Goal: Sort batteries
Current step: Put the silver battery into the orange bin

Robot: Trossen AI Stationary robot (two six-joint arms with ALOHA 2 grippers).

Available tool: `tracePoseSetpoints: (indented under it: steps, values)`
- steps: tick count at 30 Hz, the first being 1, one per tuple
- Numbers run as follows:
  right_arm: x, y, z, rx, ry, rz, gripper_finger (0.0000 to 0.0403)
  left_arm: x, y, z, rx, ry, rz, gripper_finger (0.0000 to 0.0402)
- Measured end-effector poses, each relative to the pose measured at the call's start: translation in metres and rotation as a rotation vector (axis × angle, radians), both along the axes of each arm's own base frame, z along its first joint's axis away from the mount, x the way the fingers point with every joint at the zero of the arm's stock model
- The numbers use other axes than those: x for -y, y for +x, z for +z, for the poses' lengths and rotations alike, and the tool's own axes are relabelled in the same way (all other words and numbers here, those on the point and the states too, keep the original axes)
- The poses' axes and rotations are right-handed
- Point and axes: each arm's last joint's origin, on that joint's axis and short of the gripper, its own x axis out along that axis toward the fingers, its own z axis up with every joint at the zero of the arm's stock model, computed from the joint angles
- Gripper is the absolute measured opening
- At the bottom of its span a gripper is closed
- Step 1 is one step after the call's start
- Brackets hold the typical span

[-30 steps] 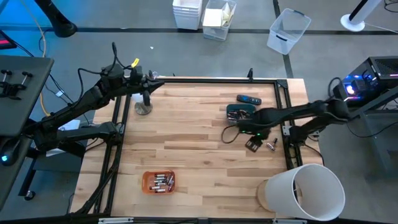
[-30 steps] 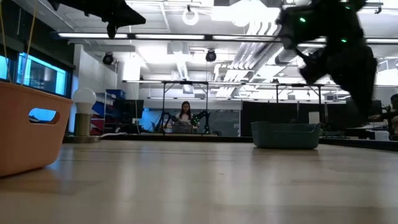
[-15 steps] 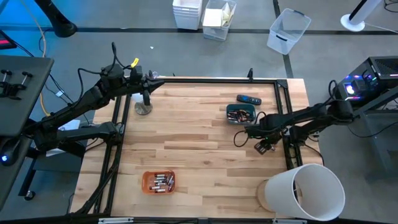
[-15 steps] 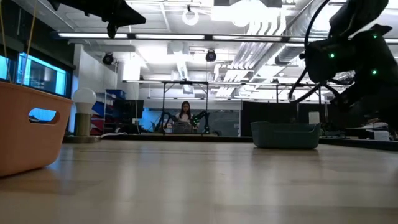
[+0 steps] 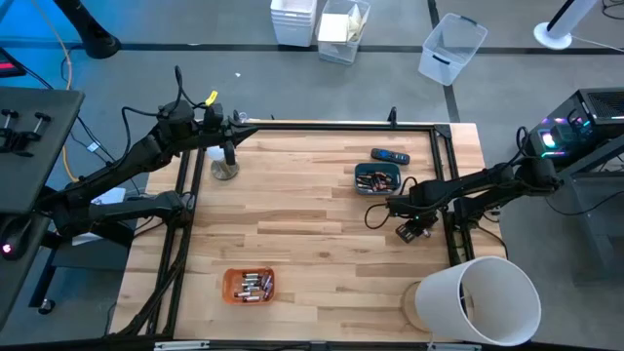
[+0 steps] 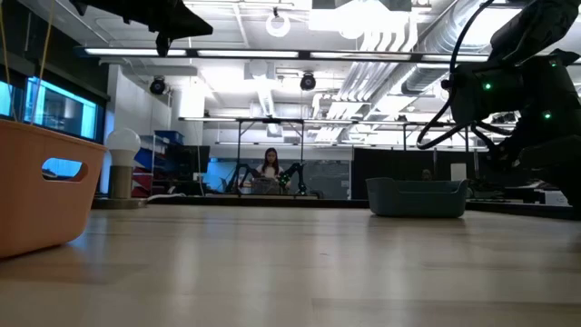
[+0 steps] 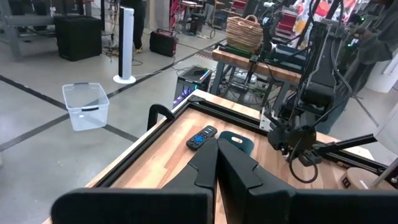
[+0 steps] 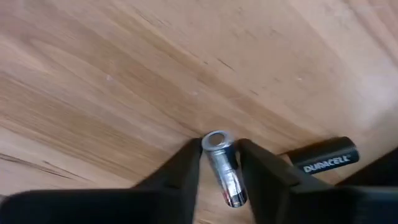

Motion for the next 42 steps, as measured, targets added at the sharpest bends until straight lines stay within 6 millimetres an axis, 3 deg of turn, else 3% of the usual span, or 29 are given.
tracePoseSetpoints:
  steps: [3, 6, 11, 15, 20, 24, 33, 39, 42]
  values:
    - [0.0, 0.004, 0.002, 0.014, 0.004, -0.026, 0.0048, 0.0, 0.0, 0.0, 0.001, 0.001, 0.0, 0.0]
    - [0.0, 0.016, 0.011, 0.065, 0.003, -0.028, 0.0033, 0.0, 0.0, 0.0, 0.001, 0.001, 0.0, 0.0]
    - [0.002, 0.066, 0.057, 0.401, -0.061, 0.109, 0.0033, 0.0, 0.0, 0.002, 0.018, 0.008, 0.007, 0.0]
    - [0.006, 0.116, 0.102, 0.865, -0.152, 0.155, 0.0033, -0.001, 0.0, 0.006, 0.049, 0.033, 0.009, 0.0]
    - [0.006, 0.17, 0.12, 1.16, -0.212, 0.203, 0.0033, 0.0, 0.0, 0.004, 0.036, 0.021, 0.004, 0.0]
    - [-0.012, 0.218, 0.109, 1.152, -0.154, 0.283, 0.0033, 0.001, 0.0, -0.002, -0.025, 0.015, -0.03, 0.0]
    - [-0.078, 0.329, 0.095, 1.283, -0.04, 0.614, 0.0033, 0.004, -0.001, -0.01, -0.094, -0.029, -0.065, 0.0]
    - [-0.111, 0.38, 0.09, 1.411, 0.071, 0.737, 0.0033, 0.009, 0.002, -0.009, -0.067, -0.1, -0.095, 0.0]
    - [-0.122, 0.391, 0.079, 1.334, 0.024, 0.725, 0.0057, 0.012, 0.004, -0.009, -0.061, -0.121, -0.11, 0.0]
